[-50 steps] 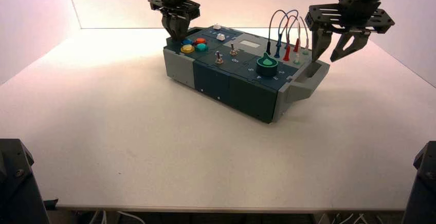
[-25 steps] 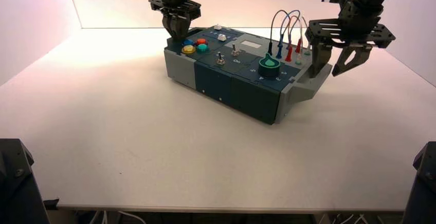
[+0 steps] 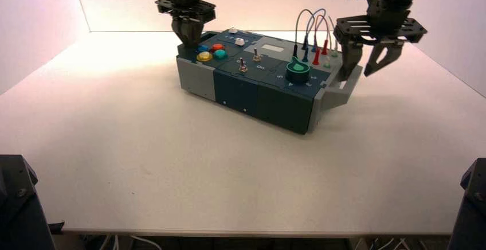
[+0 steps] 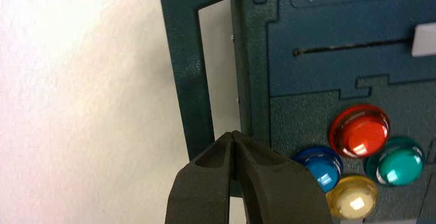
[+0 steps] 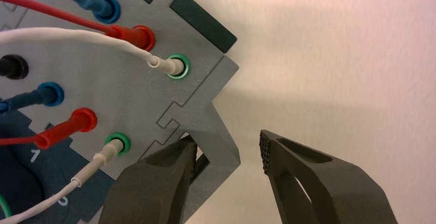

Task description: Move the box to the left.

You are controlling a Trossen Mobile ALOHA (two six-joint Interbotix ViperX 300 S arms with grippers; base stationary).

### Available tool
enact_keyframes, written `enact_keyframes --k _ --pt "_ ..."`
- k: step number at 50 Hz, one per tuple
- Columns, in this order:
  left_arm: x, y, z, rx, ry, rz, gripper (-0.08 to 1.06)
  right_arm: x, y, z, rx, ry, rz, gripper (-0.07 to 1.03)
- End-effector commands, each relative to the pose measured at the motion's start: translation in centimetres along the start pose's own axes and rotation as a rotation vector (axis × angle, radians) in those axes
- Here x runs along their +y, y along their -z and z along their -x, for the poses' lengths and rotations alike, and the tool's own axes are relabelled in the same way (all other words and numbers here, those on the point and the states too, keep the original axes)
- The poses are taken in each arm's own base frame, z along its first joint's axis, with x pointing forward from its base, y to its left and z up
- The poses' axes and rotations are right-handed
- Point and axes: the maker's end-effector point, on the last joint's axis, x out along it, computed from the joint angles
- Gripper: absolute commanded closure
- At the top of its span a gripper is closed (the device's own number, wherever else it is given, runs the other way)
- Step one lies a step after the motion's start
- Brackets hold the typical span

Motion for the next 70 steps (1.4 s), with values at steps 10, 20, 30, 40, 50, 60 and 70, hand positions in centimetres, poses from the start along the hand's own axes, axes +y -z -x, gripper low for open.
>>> enact_keyframes --k 10,20,30,40,50,60,70 --pt "2.6 4.4 1.1 0.013 -0.005 0.100 1.00 1.9 -3.5 0.3 -0.061 -0.015 0.047 0.33" --pt "2.8 6.5 1.1 0.022 -0.003 0.151 1.00 3.9 -4.8 0.2 -0.070 -0.031 0.088 0.33" --pt "2.8 8.7 1.3 0.034 0.000 0.193 1.00 5.5 -6.1 0.2 -0.078 -0.042 0.116 0.33" --pt "3.3 11.1 1.2 0.042 0.001 0.243 1.00 7.5 -7.2 -0.2 -0.088 -0.059 0.150 0.33" --pt "4.0 13.3 1.4 0.049 0.004 0.294 1.00 10.4 -8.0 -0.4 -0.088 -0.090 0.178 0.33" --pt "5.1 15.0 2.2 0.020 -0.011 0.360 1.00 12.3 -8.3 -0.7 -0.076 -0.102 0.208 0.33" --pt "4.7 15.6 2.3 0.015 0.008 0.395 1.00 13.2 -9.5 -0.7 -0.084 -0.104 0.225 0.33"
